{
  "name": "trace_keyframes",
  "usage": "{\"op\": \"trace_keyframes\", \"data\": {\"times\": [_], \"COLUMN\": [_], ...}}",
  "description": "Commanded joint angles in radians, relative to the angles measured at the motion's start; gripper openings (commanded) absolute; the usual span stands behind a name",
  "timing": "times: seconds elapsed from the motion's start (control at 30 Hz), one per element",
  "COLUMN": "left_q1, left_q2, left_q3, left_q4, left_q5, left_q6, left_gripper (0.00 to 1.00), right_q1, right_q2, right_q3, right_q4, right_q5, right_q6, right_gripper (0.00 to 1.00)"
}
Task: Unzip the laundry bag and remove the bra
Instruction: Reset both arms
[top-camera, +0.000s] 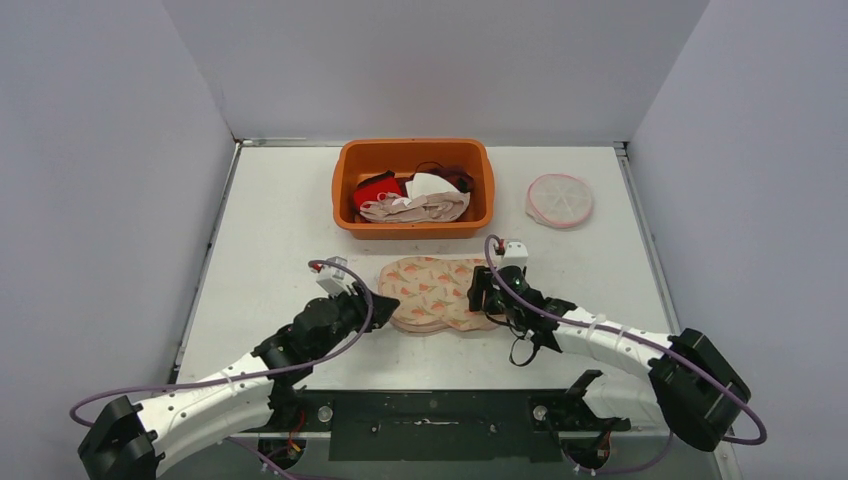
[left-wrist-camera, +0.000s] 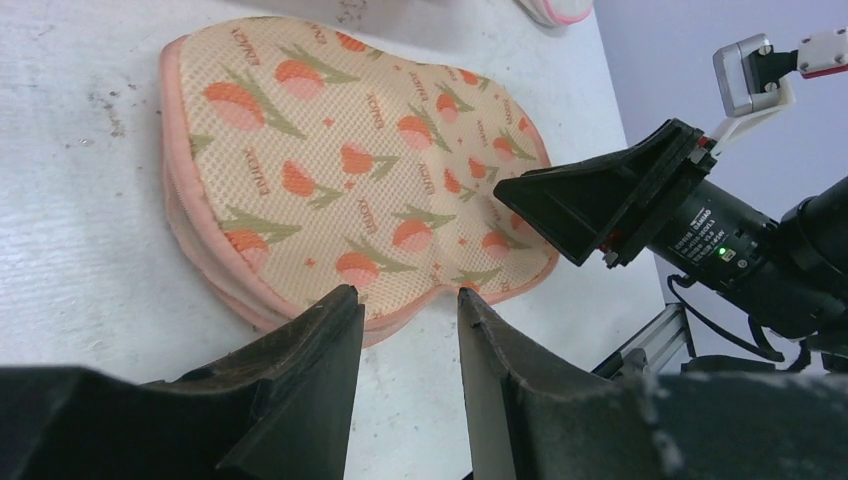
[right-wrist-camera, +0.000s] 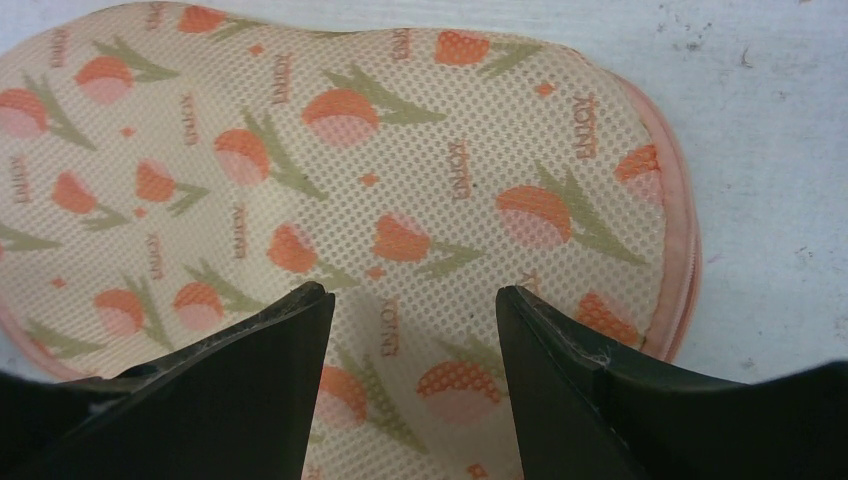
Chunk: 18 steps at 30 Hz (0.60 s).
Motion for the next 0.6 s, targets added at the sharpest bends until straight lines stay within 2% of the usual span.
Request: {"op": "trace_keyframes", "data": {"times": [0.0,0.23,0.33,0.47,0.5,0.57], "left_q1": [0.000,0.005,0.005,0.008,0.009,0.011], "left_q2": [-0.052,-0.141,-0.184,-0.240,-0.256,-0.289], "left_q3": [-0.014,-0.029,-0.024,0.001,0.012,0.032], "left_q4": [-0.024,-0.101,-0.175,-0.292,-0.316,-0.355], "left_q5": [-0.033,-0.048,-0.078,-0.127,-0.134,-0.148], "left_q6": [-0.012,-0.021,-0.032,-0.027,-0.023,-0.016], "left_gripper": [0.38,0.39,0.40,0.43,0.47,0.59], "right_q1": [-0.050,-0.086,-0.063,0.023,0.046,0.086], "right_q2": [0.066,0.109,0.001,-0.202,-0.247,-0.328], "right_q3": [-0.006,-0.011,-0.013,0.033,0.052,0.099], "right_q4": [0.094,0.129,0.113,-0.002,-0.026,-0.109], "right_q5": [-0.033,-0.057,-0.064,0.038,0.057,0.093], "right_q6": [0.017,0.016,-0.024,-0.098,-0.118,-0.152], "right_gripper": [0.62,0.64,0.70,0.80,0.82,0.84]}}
